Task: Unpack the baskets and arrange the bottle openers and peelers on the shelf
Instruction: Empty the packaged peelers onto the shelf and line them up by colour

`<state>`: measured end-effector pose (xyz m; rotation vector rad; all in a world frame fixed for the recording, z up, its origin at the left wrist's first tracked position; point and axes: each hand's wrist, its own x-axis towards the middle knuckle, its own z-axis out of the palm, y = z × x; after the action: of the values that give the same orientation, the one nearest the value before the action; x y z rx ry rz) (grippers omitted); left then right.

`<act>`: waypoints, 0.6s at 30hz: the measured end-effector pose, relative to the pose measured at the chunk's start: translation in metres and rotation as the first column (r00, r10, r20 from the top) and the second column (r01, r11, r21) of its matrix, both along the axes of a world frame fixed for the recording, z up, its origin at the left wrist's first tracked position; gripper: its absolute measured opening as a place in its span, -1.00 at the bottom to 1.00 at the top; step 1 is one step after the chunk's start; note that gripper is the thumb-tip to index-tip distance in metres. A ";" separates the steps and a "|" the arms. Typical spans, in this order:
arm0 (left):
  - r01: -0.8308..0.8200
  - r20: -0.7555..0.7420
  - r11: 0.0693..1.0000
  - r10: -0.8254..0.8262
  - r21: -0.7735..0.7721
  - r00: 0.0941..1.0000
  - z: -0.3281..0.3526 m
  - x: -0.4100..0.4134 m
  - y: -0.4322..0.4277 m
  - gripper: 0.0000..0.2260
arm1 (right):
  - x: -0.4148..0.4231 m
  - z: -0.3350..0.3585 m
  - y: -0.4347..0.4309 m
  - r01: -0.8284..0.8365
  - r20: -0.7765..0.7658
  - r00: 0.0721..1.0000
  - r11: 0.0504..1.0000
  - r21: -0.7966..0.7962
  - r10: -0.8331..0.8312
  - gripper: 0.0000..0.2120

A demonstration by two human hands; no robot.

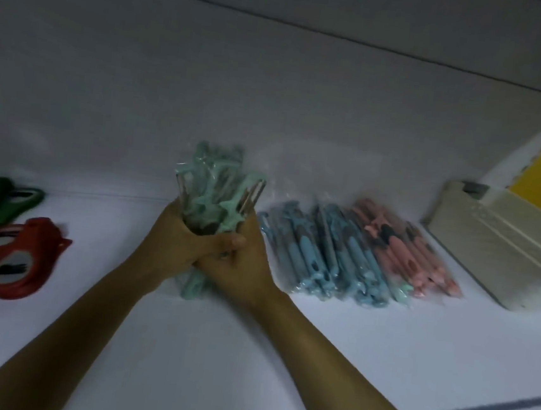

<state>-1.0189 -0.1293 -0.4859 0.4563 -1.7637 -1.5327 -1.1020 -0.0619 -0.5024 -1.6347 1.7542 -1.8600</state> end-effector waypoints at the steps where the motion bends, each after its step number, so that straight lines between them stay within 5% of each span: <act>1: 0.007 0.014 1.000 -0.007 -0.007 1.000 -0.001 -0.002 0.003 -0.42 | -0.003 -0.003 0.000 0.046 -0.015 0.999 0.999 0.012 -0.046 -0.75; 7: 0.055 -0.019 0.996 -0.056 -0.068 0.998 0.000 -0.004 0.009 -0.42 | -0.011 -0.009 0.009 0.082 0.107 0.990 0.995 0.062 -0.088 -0.34; 10: 0.048 -0.026 0.999 -0.049 -0.026 0.998 -0.003 -0.002 -0.002 -0.35 | -0.017 -0.010 0.008 -0.052 0.242 0.970 0.990 0.130 0.019 -0.49; 14: 0.004 -0.084 0.999 -0.001 0.033 0.996 -0.009 0.003 -0.011 -0.65 | -0.020 -0.012 0.009 -0.250 0.592 0.782 0.968 0.014 0.194 -0.51; 18: 0.020 -0.118 0.998 -0.013 0.054 0.993 -0.011 0.007 -0.011 -0.70 | -0.013 -0.015 0.005 -0.224 0.600 0.773 0.974 -0.041 0.203 -0.52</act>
<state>-1.0117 -0.1402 -0.4972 0.3713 -1.6424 -1.5902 -1.1154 -0.0568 -0.5179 -0.9951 1.2556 -1.9294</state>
